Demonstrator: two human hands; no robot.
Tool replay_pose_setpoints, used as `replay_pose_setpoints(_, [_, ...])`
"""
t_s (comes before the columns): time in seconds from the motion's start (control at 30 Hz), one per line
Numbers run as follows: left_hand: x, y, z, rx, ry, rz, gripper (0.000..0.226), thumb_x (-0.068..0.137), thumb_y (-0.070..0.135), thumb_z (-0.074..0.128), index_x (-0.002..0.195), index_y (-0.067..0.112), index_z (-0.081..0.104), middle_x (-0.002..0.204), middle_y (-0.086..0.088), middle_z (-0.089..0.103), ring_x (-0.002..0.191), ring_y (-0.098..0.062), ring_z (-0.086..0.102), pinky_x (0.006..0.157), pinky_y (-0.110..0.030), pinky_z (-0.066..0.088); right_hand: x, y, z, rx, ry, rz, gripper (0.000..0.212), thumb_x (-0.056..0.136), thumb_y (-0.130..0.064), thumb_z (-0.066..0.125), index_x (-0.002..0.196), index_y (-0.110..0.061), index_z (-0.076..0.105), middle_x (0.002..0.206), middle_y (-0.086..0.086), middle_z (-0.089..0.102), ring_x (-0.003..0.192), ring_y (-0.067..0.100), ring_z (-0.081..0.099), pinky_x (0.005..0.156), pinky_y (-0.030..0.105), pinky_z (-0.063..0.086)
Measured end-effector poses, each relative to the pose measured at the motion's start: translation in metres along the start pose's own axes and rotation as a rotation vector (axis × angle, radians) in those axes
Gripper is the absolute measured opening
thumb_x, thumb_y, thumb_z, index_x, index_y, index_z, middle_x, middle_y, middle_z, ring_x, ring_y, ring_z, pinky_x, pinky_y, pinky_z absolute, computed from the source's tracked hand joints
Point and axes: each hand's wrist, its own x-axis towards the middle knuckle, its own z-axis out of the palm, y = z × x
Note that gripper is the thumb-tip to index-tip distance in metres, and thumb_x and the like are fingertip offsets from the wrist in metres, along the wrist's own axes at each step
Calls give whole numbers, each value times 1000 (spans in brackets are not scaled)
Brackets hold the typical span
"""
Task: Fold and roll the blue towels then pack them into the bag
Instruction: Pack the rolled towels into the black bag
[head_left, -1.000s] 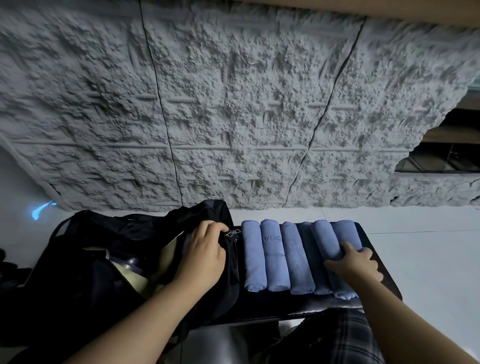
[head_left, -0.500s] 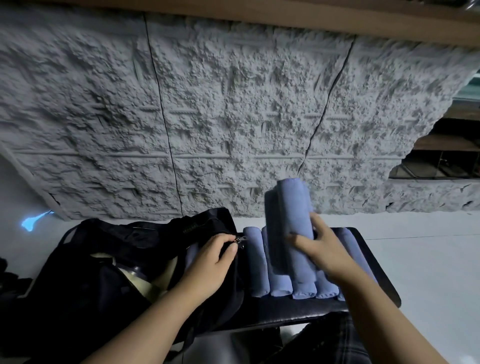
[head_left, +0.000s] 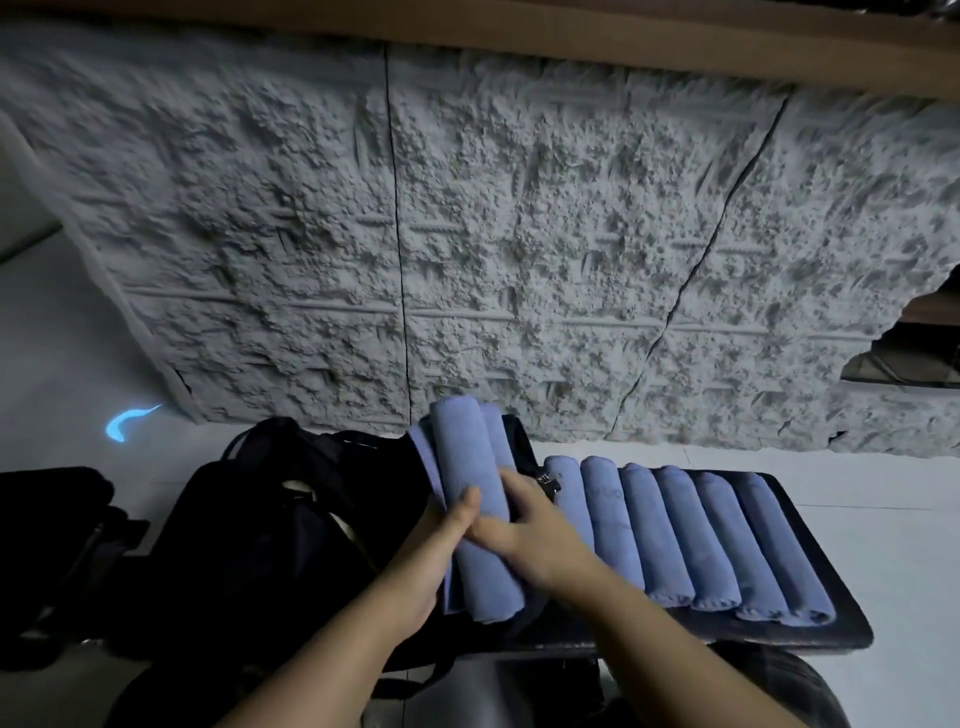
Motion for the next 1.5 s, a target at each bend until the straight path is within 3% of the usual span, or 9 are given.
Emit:
replay_pose_setpoints(0.1, [-3, -6, -20, 83, 84, 48, 33, 83, 25, 62, 115, 19, 58, 109, 1, 68, 104, -13, 64, 98, -38, 47, -1, 15, 27, -237, -4, -38, 41, 85, -53, 57, 125, -48, 48, 117, -27, 39, 125, 7, 35, 101, 24, 35])
replay_pose_setpoints(0.2, [-9, -2, -32, 30, 99, 51, 33, 75, 28, 65, 107, 20, 62, 102, 1, 72, 99, -11, 66, 88, -30, 49, -2, 12, 39, -199, -47, -3, 47, 84, -56, 51, 131, -49, 45, 132, -19, 37, 130, 2, 31, 110, 28, 29])
replay_pose_setpoints(0.33, [-13, 5, -52, -19, 130, -56, 60, 65, 46, 74, 112, 9, 65, 105, -8, 71, 103, -21, 65, 98, -40, 45, 2, 6, 38, 136, 26, 64, 18, 93, -21, 55, 98, -30, 69, 108, -13, 62, 101, -3, 56, 90, 12, 40])
replay_pose_setpoints(0.4, [-12, 6, -62, -63, 125, -105, 57, 70, 48, 66, 114, 11, 63, 106, -9, 71, 103, -22, 65, 97, -41, 45, 3, 9, 33, 257, 166, 98, 6, 90, -14, 63, 88, -19, 60, 86, -8, 63, 81, 3, 57, 75, 13, 43])
replay_pose_setpoints(0.57, [-14, 12, -70, -50, 20, -122, 49, 81, 43, 54, 117, 10, 60, 110, -12, 69, 105, -25, 64, 100, -43, 43, 0, -1, 27, 508, -1, 340, 28, 86, -28, 68, 100, -4, 65, 94, 8, 73, 87, 18, 70, 72, 27, 54])
replay_pose_setpoints(0.87, [-19, 6, -81, 47, -64, -83, 50, 70, 29, 69, 114, 7, 61, 105, -10, 71, 100, -21, 67, 77, -30, 52, -9, -1, 29, 398, 29, 404, 22, 88, -25, 65, 101, -7, 66, 95, 11, 74, 90, 26, 70, 79, 38, 55])
replay_pose_setpoints(1.1, [-21, 8, -88, 109, -104, -28, 41, 74, 24, 69, 111, 5, 62, 102, -14, 71, 94, -23, 68, 75, -28, 52, -14, -7, 26, 294, 150, 396, 18, 93, -23, 54, 89, -11, 66, 70, -1, 70, 58, 3, 64, 50, 13, 45])
replay_pose_setpoints(1.3, [-22, 20, -118, 404, -267, -372, 39, 83, 31, 67, 114, 7, 63, 107, -14, 70, 91, -24, 68, 78, -30, 52, -16, -6, -11, 86, 246, 310, 11, 95, -20, 51, 89, -18, 60, 82, -3, 63, 80, 11, 58, 61, 8, 41])
replay_pose_setpoints(1.5, [-2, 16, -108, 474, -84, -407, 25, 94, 27, 54, 105, 6, 60, 89, -12, 70, 83, -23, 66, 85, -35, 49, -19, -5, -26, 58, 230, 262, 13, 96, -17, 48, 95, -11, 60, 84, -3, 62, 79, 3, 59, 63, 10, 42])
